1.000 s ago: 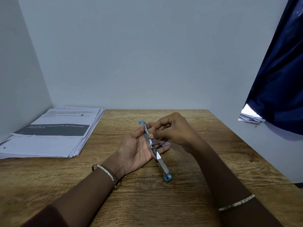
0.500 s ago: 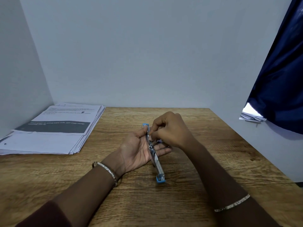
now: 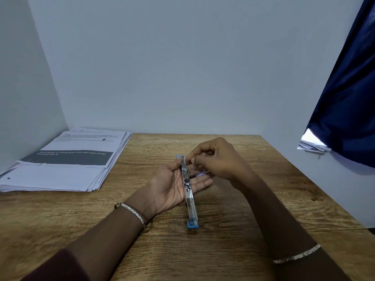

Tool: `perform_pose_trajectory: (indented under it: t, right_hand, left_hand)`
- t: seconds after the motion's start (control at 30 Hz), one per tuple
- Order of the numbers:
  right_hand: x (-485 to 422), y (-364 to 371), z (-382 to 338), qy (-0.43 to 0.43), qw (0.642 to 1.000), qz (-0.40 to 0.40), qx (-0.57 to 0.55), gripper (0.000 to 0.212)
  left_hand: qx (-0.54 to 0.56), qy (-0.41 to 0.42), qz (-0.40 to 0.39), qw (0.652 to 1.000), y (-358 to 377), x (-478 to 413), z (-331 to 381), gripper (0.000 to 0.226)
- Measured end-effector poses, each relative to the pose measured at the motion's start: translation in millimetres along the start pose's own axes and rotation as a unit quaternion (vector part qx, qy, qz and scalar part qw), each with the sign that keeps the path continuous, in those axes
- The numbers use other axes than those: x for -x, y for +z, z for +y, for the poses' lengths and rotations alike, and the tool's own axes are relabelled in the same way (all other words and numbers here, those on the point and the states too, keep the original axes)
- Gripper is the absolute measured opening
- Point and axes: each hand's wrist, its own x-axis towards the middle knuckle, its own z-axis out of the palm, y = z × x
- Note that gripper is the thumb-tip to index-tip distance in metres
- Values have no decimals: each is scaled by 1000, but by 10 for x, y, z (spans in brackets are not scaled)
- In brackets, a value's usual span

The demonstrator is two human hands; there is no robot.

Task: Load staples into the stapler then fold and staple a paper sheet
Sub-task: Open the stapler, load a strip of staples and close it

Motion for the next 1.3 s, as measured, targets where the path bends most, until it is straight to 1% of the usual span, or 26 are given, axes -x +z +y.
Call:
perform_pose_trajectory:
  t: [0.07, 0.17, 0.23, 0.4, 0.57, 0.67, 0.73, 0.83, 0.93, 1.03, 1.13, 1.2, 1.3]
  right_hand:
    - [1, -1, -15, -30, 999, -2, 17, 17]
    - [22, 27, -51, -72, 993, -30, 92, 22]
    - [31, 37, -68, -84, 986, -45, 136, 25]
    - [61, 21, -84, -114, 978, -50, 169, 28]
    - [66, 23, -65, -155, 950, -55, 266, 33]
    - [50, 46, -54, -168, 933, -51, 314, 36]
    - [45, 72, -45, -170, 928, -51, 327, 37]
    - [46, 80, -25, -169, 934, -45, 312, 36]
    - [45, 60, 3, -175, 950, -8, 259, 35]
    - [19, 27, 36, -174, 955, 38, 237, 32]
    - [22, -3, 37, -171, 969, 54, 172, 26]
    - [38, -15, 11, -173, 978, 35, 115, 24]
    - [52, 0, -38, -163, 984, -44, 54, 21]
  left_hand:
    - [-3, 2, -2, 1000, -5, -5, 2, 57]
    - [-1, 0, -4, 1000, -26, -14, 1, 57]
    - [8, -2, -8, 1000, -40, -18, -2, 57]
    - [12, -4, -27, 1000, -50, -25, 7, 60]
    - [11, -3, -26, 1000, -54, -21, 6, 57]
    - [5, -5, -24, 1000, -45, -13, 6, 60]
    - [8, -7, -18, 1000, -41, -5, 14, 66]
    - [15, -7, -12, 1000, -43, -7, 28, 70]
    - [7, -1, -7, 1000, -16, 1, 35, 55]
    - [5, 15, 10, 1000, -2, 7, 38, 36]
    - [28, 17, 4, 999, -5, -3, 35, 30]
    - [42, 12, -4, 999, -16, -11, 28, 35]
    - [48, 16, -30, 998, -41, -5, 33, 58]
